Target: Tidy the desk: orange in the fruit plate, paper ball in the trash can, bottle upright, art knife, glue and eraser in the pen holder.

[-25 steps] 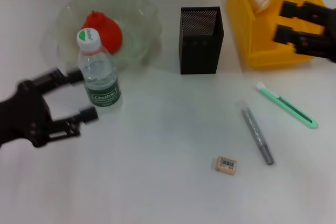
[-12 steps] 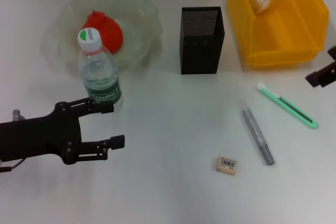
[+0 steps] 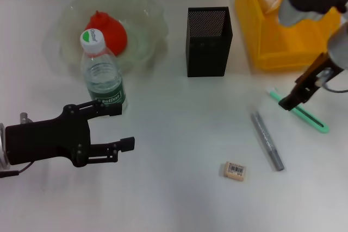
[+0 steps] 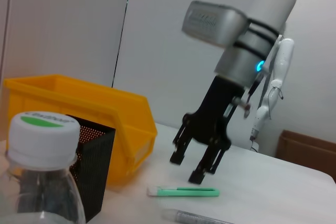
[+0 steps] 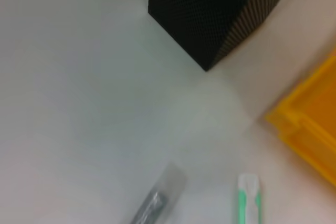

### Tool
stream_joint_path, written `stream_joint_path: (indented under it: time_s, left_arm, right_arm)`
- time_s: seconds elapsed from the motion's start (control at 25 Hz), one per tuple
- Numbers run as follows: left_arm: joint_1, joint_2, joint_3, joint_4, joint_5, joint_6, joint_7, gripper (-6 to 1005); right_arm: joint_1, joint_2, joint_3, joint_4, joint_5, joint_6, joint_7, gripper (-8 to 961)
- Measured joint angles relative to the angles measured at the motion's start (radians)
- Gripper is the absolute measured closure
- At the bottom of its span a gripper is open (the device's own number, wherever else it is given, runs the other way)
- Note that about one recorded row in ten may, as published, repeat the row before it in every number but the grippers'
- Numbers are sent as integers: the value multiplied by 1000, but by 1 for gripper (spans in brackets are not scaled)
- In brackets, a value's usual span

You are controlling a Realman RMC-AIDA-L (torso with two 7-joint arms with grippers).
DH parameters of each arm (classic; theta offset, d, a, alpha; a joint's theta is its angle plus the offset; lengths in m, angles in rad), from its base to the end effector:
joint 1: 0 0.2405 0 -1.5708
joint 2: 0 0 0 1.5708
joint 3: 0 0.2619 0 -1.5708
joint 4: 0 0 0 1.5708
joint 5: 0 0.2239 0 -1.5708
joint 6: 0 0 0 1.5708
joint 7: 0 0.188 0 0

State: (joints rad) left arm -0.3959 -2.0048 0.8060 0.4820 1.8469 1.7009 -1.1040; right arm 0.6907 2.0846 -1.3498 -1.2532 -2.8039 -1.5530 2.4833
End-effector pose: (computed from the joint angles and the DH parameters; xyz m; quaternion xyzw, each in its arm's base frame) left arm -0.2884 0.2922 -0.0415 -0.9385 -0.1666 -0.2881 0.0918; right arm 0.2184 0.4014 -0.0282 -0.8994 0.2827 -0.2604 0.2082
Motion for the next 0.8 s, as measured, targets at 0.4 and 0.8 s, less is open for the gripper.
stream_joint_path:
  time_s: [0.4, 0.8]
  left_arm:
    - [0, -12, -1, -2, 1, -32, -5, 150]
    - [-1, -15, -6, -2, 1, -34, -10, 150]
  right_arm:
    - [46, -1, -52, 214, 1, 218, -24, 481]
    - [38, 0, -43, 245, 53, 251, -60, 675]
